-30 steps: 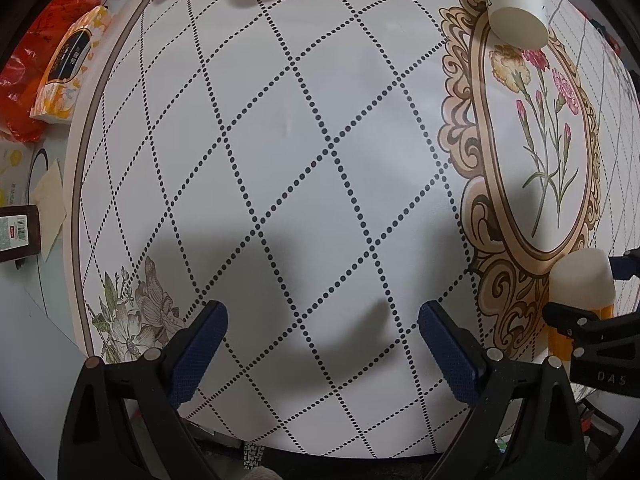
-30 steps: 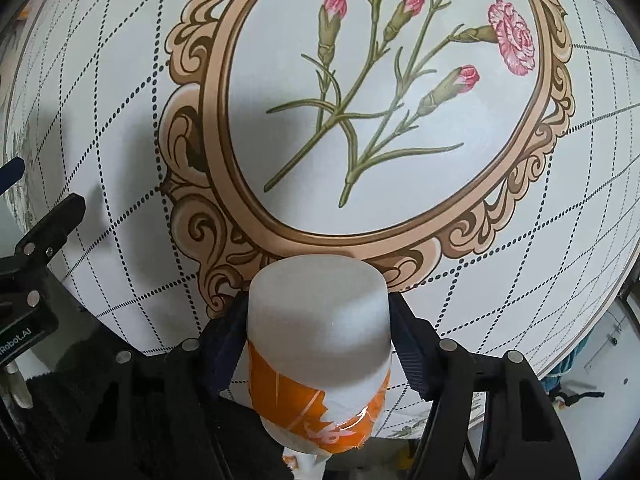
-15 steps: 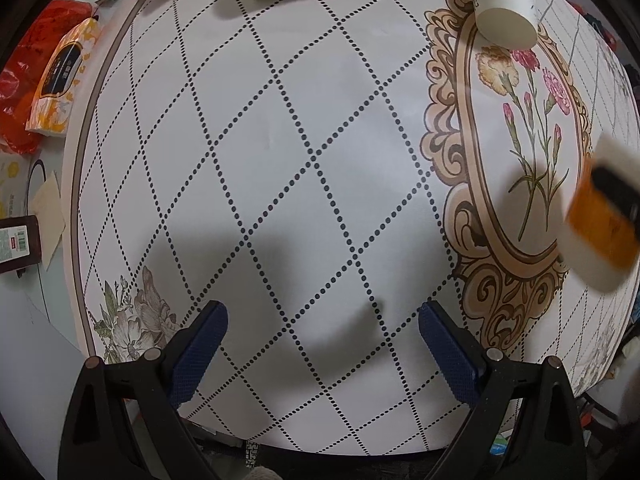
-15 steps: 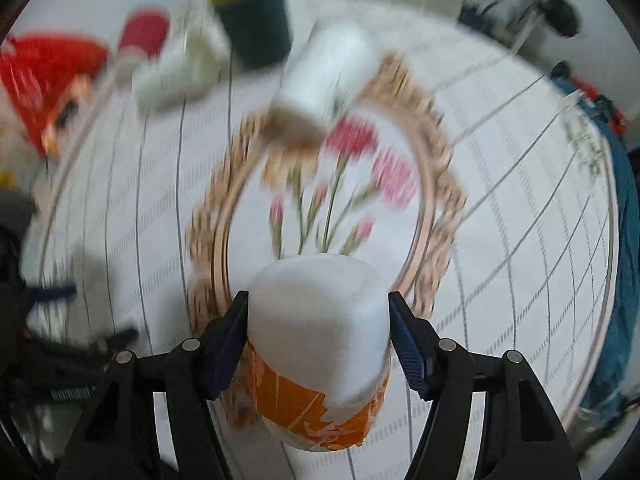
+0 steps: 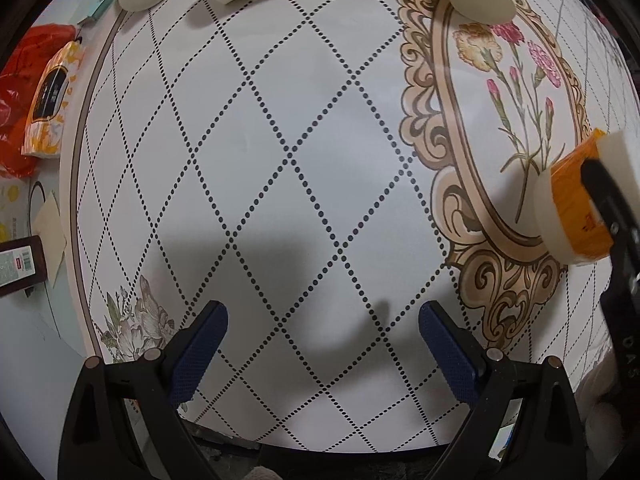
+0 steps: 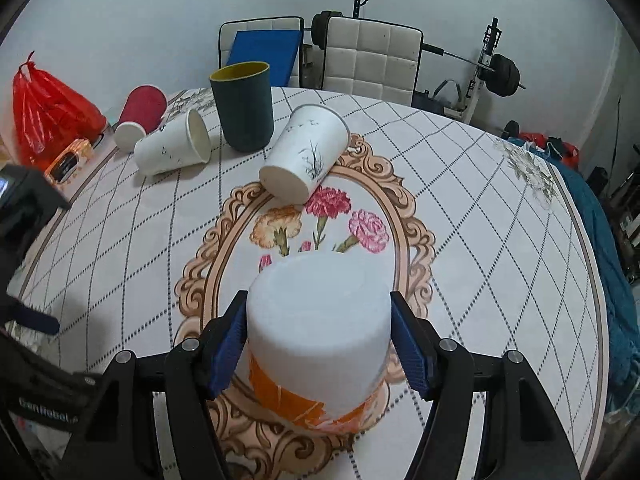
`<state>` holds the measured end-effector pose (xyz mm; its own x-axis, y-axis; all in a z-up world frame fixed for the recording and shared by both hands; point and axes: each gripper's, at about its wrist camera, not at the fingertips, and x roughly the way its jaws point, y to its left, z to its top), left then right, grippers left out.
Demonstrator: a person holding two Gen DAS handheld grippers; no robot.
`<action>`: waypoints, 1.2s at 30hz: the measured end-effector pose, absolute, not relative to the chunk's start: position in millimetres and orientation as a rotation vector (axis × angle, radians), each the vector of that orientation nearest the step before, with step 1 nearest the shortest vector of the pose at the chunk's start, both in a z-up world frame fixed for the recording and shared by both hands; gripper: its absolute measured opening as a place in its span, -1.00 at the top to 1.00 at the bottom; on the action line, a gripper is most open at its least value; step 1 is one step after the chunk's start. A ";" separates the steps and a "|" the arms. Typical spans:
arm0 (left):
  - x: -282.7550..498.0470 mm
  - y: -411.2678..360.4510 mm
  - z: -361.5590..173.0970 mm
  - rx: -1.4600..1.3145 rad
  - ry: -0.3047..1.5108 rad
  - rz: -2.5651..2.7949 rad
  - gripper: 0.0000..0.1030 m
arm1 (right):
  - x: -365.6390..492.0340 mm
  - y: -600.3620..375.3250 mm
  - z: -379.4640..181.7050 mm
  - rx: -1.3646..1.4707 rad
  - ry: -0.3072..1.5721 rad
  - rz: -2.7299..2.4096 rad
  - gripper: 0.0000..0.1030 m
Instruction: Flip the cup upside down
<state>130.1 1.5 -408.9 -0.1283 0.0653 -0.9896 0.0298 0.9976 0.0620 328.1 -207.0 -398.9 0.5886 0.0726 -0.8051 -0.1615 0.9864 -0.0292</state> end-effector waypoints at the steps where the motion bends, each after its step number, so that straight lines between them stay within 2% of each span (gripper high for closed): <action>1: 128.8 0.8 -407.9 0.072 1.696 0.024 -0.90 | 325.7 -207.9 -398.9 -0.099 0.941 0.134 -0.36; 6: 131.7 -9.1 -400.8 0.081 1.666 -0.018 -0.90 | 322.2 -213.9 -401.5 -0.055 1.022 0.123 -0.37; 12: 128.3 -18.7 -376.1 0.130 1.586 -0.070 -0.90 | 307.5 -227.1 -378.6 0.022 1.065 0.066 -0.82; 13: 127.0 -19.9 -371.1 0.133 1.573 -0.077 -0.90 | 303.8 -229.5 -373.8 0.024 1.080 0.045 -0.84; 17: 115.7 -26.5 -345.9 0.157 1.511 -0.106 -0.90 | 283.9 -243.3 -359.3 0.061 1.188 -0.068 -0.84; 23: 94.6 -22.5 -298.5 0.136 1.426 -0.132 -0.90 | 245.2 -257.8 -326.2 0.069 1.232 -0.190 -0.85; 36: 22.9 -44.7 -167.8 0.105 1.228 -0.114 -0.90 | 175.4 -271.9 -203.7 0.069 1.102 -0.176 -0.85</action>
